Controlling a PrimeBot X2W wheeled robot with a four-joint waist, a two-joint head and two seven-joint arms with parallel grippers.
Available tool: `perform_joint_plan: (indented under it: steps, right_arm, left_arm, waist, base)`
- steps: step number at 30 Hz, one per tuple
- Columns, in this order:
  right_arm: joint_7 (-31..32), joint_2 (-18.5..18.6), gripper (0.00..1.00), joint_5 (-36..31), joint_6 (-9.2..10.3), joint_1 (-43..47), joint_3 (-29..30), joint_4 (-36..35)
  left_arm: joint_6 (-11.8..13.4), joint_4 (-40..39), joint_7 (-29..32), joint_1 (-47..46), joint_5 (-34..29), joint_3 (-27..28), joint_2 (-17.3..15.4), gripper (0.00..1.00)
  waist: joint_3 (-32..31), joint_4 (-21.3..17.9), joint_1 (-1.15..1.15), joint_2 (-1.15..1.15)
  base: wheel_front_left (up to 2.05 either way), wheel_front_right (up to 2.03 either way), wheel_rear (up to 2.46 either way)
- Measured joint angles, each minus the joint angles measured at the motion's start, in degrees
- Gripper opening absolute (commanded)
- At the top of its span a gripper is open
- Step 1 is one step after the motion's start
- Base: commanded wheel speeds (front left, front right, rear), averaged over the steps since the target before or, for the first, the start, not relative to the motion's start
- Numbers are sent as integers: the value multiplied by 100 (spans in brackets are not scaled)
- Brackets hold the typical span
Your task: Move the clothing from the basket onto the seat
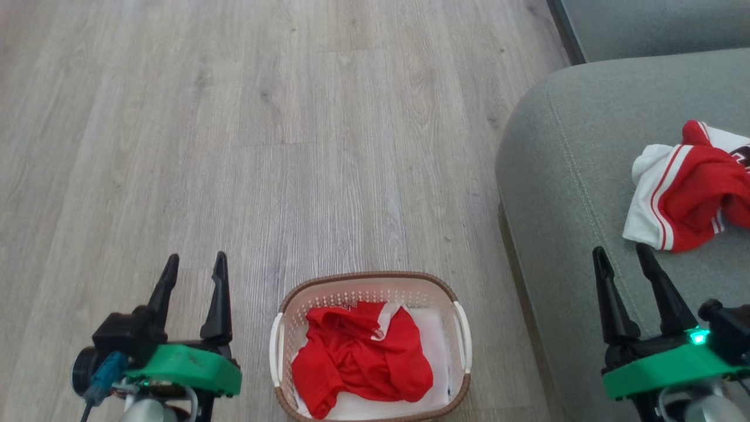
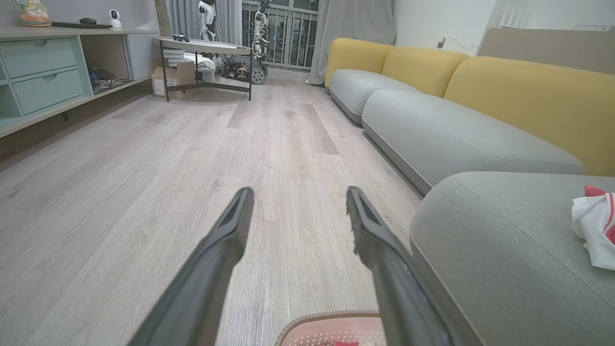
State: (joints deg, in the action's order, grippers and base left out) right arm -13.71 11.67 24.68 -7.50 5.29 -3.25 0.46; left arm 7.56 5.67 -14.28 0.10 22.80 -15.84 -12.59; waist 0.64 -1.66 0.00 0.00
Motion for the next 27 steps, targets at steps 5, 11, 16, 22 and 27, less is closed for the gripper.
perform_joint_plan:
  steps: [5,11,16,22,27]
  right_arm:
    - [0,0,100,0,0,-63,-20,-3]
    - [-19,0,100,0,0,-414,-19,-25]
    - [-21,0,100,0,0,-648,-8,-77]
    - [-53,1,100,-20,0,-1120,-46,-129]
    - [-69,2,100,-49,0,-1433,-64,-179]
  left_arm:
    - [-57,22,0,-5,-45,9,19,100]
    - [-130,118,0,-222,-113,4,62,100]
    - [-293,304,-1,-623,-147,-12,97,100]
    - [-481,714,9,-1141,-254,-180,100,100]
    - [-720,1199,144,-1583,-248,-350,129,100]
  waist:
    - [161,-39,0,0]
    - [502,-99,0,0]
    - [868,-161,0,0]
    - [1365,-279,1,0]
    - [1738,-421,1,0]
  base:
    - [0,0,0]
    - [0,0,0]
    - [0,0,0]
    - [0,0,0]
    - [0,0,0]
